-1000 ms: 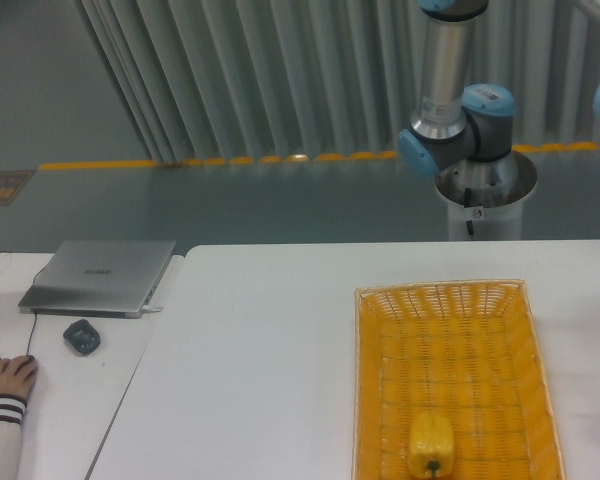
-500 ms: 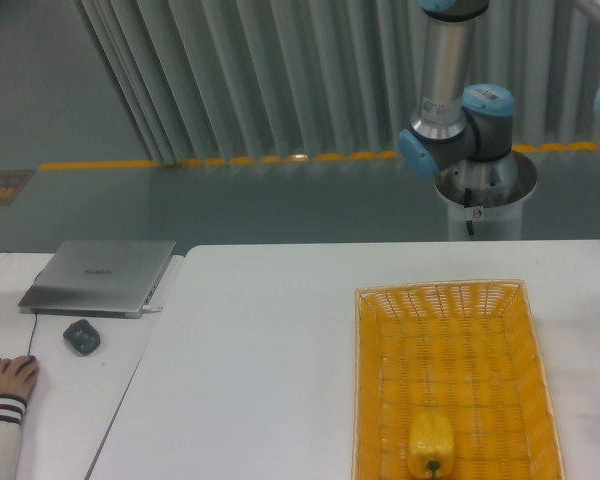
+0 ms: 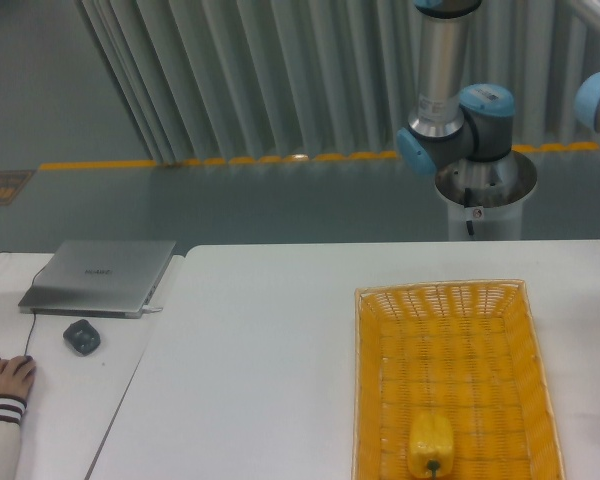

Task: Place the yellow pepper on the table
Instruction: 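Move the open gripper over the orange basket above the yellow pepper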

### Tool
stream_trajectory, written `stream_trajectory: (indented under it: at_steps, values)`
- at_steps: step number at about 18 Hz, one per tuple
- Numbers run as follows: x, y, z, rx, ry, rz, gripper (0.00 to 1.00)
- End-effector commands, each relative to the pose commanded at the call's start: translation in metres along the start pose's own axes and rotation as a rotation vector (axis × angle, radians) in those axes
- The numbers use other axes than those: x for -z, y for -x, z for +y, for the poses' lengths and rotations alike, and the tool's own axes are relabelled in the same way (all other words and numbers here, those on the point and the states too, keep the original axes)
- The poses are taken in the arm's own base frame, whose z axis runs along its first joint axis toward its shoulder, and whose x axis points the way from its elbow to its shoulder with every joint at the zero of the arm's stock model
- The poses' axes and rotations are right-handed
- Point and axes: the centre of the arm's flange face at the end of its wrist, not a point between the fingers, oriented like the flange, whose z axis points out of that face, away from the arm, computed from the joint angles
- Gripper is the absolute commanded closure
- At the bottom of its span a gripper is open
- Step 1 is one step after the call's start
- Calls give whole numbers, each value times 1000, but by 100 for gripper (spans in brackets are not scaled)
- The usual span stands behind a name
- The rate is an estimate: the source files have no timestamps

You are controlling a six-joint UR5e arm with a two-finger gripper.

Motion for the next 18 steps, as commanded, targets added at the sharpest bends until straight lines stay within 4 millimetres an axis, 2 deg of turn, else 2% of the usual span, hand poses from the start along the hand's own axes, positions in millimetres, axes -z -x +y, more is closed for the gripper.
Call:
stream_trajectory:
  at_steps: [5, 8, 10, 13, 18]
  values:
    - [23, -16, -37, 120, -29, -33, 0]
    - [34, -19, -57, 260, -106, -39, 0]
    - [34, -22, -70, 362, -122, -32, 0]
    - [30, -27, -100, 499, -135, -19, 0]
    - [20, -16, -138, 698, -206, -21, 0]
